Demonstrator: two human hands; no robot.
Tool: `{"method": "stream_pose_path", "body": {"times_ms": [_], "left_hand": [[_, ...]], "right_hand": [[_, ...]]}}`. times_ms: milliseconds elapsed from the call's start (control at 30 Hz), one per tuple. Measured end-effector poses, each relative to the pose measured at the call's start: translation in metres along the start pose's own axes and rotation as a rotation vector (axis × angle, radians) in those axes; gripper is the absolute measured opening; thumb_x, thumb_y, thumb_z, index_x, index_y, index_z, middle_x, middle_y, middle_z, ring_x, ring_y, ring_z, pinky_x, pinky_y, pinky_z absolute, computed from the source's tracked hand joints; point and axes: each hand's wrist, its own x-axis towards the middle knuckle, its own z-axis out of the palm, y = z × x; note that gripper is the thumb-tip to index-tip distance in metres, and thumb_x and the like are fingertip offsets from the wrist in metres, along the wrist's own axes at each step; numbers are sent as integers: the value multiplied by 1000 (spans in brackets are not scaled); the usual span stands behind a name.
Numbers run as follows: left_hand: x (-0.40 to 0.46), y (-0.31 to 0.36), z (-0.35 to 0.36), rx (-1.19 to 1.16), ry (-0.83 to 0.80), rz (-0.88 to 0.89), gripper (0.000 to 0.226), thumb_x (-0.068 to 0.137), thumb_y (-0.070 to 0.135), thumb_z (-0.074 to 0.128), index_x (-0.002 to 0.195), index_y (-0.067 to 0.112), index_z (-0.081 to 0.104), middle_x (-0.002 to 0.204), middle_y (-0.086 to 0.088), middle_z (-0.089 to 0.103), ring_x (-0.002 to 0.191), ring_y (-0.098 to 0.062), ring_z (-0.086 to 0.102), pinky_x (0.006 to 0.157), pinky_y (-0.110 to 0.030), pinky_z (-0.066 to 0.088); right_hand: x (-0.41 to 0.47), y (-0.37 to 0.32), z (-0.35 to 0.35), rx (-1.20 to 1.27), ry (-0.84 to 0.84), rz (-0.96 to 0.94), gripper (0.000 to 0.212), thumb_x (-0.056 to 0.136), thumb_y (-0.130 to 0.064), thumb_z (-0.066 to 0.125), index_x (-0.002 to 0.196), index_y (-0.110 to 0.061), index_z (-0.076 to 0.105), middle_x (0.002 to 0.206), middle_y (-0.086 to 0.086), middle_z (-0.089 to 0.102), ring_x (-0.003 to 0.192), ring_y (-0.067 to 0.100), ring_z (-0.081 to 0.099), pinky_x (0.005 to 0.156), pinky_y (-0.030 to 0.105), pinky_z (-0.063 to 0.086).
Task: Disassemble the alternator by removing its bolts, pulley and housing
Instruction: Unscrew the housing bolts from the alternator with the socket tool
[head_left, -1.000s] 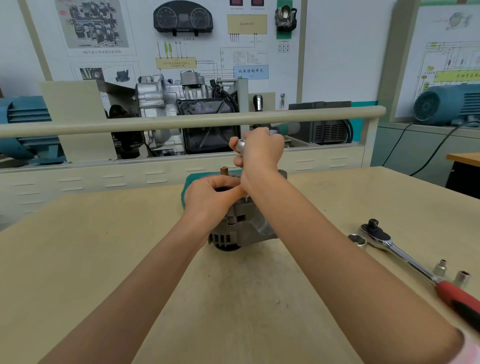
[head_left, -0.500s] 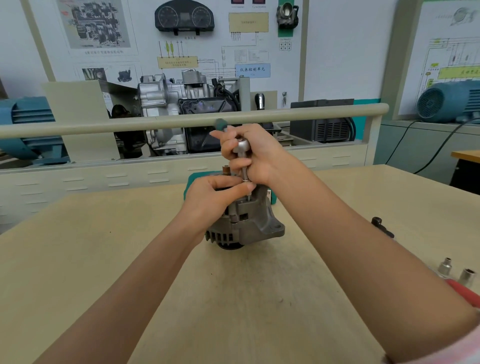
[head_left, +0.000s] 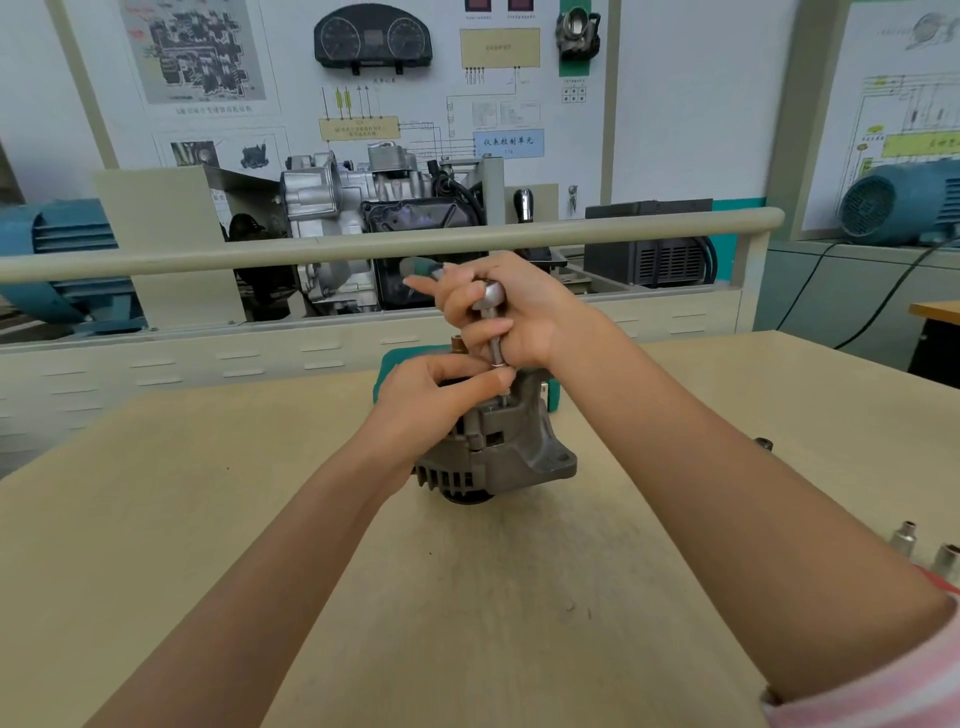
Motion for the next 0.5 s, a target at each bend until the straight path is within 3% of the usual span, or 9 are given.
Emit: {"method": "stream_pose_path", "body": {"times_ms": [133, 233, 300, 367, 433, 500], "left_hand": [[1, -1, 2, -47, 33, -8, 13, 80, 30, 74, 92, 26, 78, 90, 6, 76, 98, -17, 67, 98, -42, 49], [3, -1, 8, -45, 118, -19, 13, 77, 28, 76, 89, 25, 77, 91, 5, 75, 100, -18, 66, 95, -42, 50], [4, -2, 11, -11, 154, -23, 3, 78, 27, 74, 81, 28, 75, 89, 2, 74, 100, -22, 65, 96, -49, 49], [4, -1, 11, 13, 146, -21, 3, 79, 29, 72, 76, 29, 73, 89, 1, 74, 103, -25, 64, 98, -52, 46], [4, -2, 8, 19, 110, -12, 9, 80, 34, 71, 85, 27, 75, 93, 3, 74, 107, -23, 62, 101, -50, 44], [3, -2, 5, 9, 56, 0, 17, 83, 36, 70, 96, 27, 75, 98, 6, 74, 108, -19, 62, 103, -48, 43]], "right_hand": [[-3, 6, 4, 90, 147, -168, 24, 95, -4, 31, 101, -6, 54, 44, -7, 44, 33, 1, 42, 27, 13, 16], [0, 14, 9, 91, 463, -468, 23, 96, -2, 27, 85, -13, 44, 56, 0, 47, 31, 3, 44, 28, 15, 19], [3, 19, 12, 69, 601, -584, 17, 100, -7, 27, 92, -8, 42, 67, 2, 45, 29, 3, 44, 29, 15, 22], [4, 18, 13, 62, 581, -556, 19, 100, -8, 26, 90, -8, 42, 66, 2, 45, 29, 3, 45, 29, 15, 21], [2, 13, 10, 52, 469, -434, 26, 95, -2, 25, 79, -11, 42, 56, -1, 45, 30, 5, 44, 29, 15, 18], [-1, 6, 5, 72, 321, -285, 26, 94, -1, 25, 79, -11, 44, 44, -6, 42, 31, 3, 43, 29, 15, 15]]}}
